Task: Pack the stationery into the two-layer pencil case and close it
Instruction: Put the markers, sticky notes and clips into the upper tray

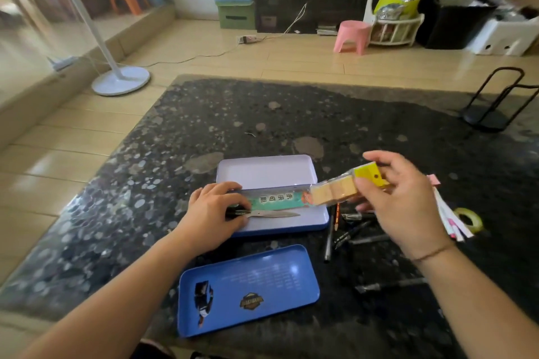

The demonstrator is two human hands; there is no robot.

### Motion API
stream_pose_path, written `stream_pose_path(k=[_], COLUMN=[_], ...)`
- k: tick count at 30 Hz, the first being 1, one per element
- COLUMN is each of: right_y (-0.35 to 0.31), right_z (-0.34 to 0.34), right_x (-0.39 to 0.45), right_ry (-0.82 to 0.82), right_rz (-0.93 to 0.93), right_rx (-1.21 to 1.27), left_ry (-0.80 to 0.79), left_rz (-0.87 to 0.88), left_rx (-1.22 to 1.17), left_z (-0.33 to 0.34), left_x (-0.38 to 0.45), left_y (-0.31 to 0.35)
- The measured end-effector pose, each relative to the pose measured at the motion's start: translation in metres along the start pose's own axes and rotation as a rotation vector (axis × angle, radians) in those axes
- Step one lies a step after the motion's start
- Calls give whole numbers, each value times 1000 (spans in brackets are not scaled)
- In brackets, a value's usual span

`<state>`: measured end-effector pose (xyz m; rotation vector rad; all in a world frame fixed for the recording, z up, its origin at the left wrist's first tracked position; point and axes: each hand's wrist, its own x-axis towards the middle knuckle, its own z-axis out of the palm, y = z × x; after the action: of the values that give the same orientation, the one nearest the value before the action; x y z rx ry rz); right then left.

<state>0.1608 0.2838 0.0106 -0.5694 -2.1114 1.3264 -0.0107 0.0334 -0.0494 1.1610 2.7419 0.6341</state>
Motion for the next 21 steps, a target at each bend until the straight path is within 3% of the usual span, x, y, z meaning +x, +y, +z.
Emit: stream_pose_path(k=[3, 9, 14, 16, 19, 21], right_y=[-6, 6, 5, 4, 6, 7], right_z=[56, 97, 100, 102, 101, 101], right_x=[-13, -23, -14, -14, -23, -32], right_ry=[-224, -328, -457, -522, -477, -534], right_rz=[37, 106, -116, -136, -331, -399], right_rx=[-91, -176, -732, -812, -855, -878], left_ry=[-8, -36, 8, 32, 51, 77], left_rz=[-2, -3, 2, 2, -1, -1], left_rx=[-51, -127, -136, -135, -125, -126], left_z=[-1, 0, 5, 7, 10, 12], left_x=[1, 2, 1, -1, -1, -2], left_y=[-2, -7, -8, -7, -7, -7])
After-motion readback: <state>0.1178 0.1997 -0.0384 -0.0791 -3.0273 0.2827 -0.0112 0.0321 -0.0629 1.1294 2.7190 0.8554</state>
